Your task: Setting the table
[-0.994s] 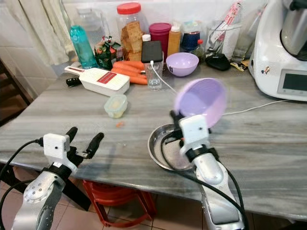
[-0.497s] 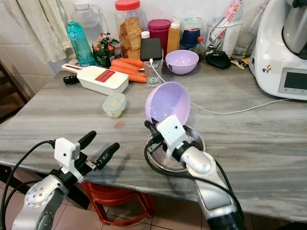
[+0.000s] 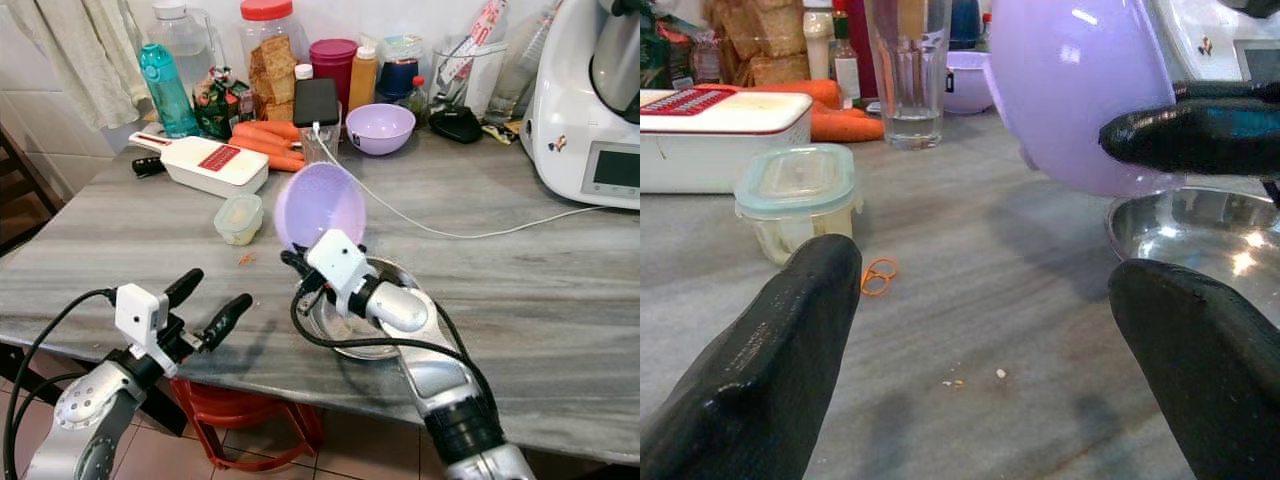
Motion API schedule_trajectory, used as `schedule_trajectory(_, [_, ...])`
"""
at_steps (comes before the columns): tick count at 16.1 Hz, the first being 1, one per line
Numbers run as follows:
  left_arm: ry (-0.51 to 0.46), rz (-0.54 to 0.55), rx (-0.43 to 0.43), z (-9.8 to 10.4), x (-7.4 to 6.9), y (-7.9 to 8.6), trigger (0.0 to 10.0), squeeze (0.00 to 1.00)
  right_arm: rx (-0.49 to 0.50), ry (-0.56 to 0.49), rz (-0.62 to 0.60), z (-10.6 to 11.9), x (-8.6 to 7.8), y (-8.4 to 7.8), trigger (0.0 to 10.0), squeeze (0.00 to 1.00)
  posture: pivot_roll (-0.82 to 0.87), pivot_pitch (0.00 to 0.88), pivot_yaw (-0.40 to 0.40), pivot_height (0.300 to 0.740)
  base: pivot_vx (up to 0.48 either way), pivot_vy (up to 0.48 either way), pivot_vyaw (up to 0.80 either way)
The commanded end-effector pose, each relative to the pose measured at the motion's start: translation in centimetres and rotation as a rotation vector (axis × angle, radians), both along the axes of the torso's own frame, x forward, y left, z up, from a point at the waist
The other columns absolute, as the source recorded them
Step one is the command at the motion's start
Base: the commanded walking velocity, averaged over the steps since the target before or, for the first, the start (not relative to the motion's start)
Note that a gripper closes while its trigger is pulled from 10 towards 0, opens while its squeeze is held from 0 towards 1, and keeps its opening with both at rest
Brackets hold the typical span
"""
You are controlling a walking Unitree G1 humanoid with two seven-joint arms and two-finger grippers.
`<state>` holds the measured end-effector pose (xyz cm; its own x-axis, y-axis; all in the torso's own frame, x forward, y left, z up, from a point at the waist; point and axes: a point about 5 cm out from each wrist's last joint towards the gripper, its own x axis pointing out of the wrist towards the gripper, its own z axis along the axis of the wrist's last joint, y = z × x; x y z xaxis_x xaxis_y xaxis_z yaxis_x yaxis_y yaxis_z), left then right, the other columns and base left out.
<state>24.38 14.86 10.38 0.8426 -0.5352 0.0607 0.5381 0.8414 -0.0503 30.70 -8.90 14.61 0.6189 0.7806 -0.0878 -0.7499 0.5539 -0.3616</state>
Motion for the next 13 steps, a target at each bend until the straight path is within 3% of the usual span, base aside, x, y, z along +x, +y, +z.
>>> schedule_trajectory(1, [0.002,0.001,0.0,0.1,0.1,0.1,10.0,0.0,-0.03,-0.022,0.061,0.1,0.0,0.8,10.0,0.0,-0.11,0.055,0.085,0.74,0.0,0.0,0.0])
schedule_trajectory(5, [0.006,0.002,0.0,0.1,0.1,0.2,10.0,0.0,-0.064,-0.036,0.106,-0.6,0.1,0.7,10.0,0.03,-0.1,0.056,0.09,0.74,0.0,0.0,0.0])
schedule_trajectory(6, [0.007,0.002,0.001,0.1,0.1,0.2,10.0,0.0,-0.068,-0.039,0.107,-0.7,0.1,0.6,10.0,0.44,-0.1,0.058,0.091,0.74,0.0,0.0,0.0])
schedule_trajectory(7, [0.009,0.002,0.002,0.1,0.1,0.2,10.0,0.0,-0.08,-0.049,0.103,-0.8,0.2,0.5,10.0,0.52,-0.1,0.058,0.091,0.74,0.0,0.0,0.0])
schedule_trajectory(13, [0.013,0.004,0.003,0.1,0.1,0.2,10.0,0.0,-0.109,-0.074,0.096,-1.4,0.4,0.2,10.0,0.49,-0.09,0.059,0.095,0.74,0.0,0.0,0.0])
